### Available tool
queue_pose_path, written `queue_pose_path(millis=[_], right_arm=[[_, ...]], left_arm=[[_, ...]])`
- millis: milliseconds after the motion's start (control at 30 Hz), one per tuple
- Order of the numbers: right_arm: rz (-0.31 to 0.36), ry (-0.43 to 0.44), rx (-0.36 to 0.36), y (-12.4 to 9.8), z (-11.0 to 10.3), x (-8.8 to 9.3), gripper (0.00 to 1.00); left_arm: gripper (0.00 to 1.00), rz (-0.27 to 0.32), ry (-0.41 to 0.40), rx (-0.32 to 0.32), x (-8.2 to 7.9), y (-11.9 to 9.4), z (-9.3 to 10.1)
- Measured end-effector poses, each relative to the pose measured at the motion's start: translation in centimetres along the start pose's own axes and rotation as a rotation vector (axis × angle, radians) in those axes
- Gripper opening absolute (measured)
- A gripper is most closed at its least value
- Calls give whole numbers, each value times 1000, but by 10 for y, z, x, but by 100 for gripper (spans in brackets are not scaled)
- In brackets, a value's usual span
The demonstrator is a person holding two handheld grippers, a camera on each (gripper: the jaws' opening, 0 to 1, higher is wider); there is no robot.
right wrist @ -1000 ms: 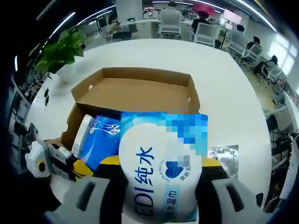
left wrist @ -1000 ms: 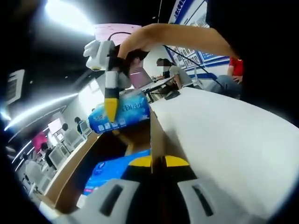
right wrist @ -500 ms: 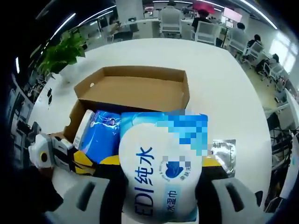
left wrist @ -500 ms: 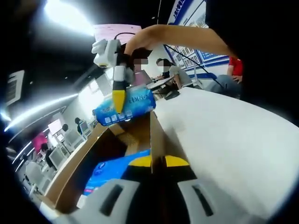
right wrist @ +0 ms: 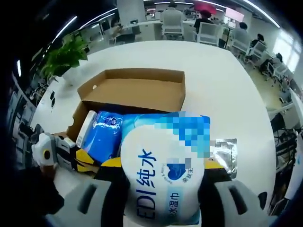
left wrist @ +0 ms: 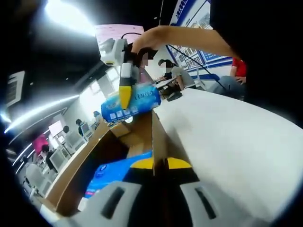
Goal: Operate the shoe box by opening the lid, removing the specified soft item, and placing it in the target area until the item is outside and the box remains undamaged.
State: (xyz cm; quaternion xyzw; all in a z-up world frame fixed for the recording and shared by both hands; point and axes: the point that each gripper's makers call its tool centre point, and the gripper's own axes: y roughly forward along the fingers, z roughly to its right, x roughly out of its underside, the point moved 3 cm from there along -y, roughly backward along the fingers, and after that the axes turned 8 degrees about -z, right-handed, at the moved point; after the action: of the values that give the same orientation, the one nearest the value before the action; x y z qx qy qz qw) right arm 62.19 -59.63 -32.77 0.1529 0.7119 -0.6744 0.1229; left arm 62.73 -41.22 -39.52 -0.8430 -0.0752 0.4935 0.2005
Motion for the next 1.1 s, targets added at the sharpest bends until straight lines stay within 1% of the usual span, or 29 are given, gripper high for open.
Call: queue_pose_path(millis=[167,267,400,500,600,733,867,1000,1033,1100], right_arm=[[0,3,-20,1,-1,3,60],[23,18,-54,-1,1,7,60],[29,-6,-37,-6,4,15,60],[42,8,-52,-9,8,19,60],[36,-8,-41,-11,10,23,60],[32,-32,-37,-9,7,25,60],[39,-36,-73,-10,2,25,60],[48,-70,-96,-14,0,23,60],[51,-67,-99,-16,2,22,60],[64,-85,-72,-17,6,21,60]], left_arm=[[6,1,0,0,0,0,0],[6,0,-4,1,0,1,0],[6,1,-12,3,0,1,-1],[6,0,-16,5,0,1,-1],[6,0,-23,6,0,1,-2],[6,-3,-28,1,0,0,-1],[6,-4,-36,5,0,0,-1],[6,-5,-56,11,0,0,-2],[6,-6,-57,11,0,0,-2],[6,-7,-61,10,0,0,-2]])
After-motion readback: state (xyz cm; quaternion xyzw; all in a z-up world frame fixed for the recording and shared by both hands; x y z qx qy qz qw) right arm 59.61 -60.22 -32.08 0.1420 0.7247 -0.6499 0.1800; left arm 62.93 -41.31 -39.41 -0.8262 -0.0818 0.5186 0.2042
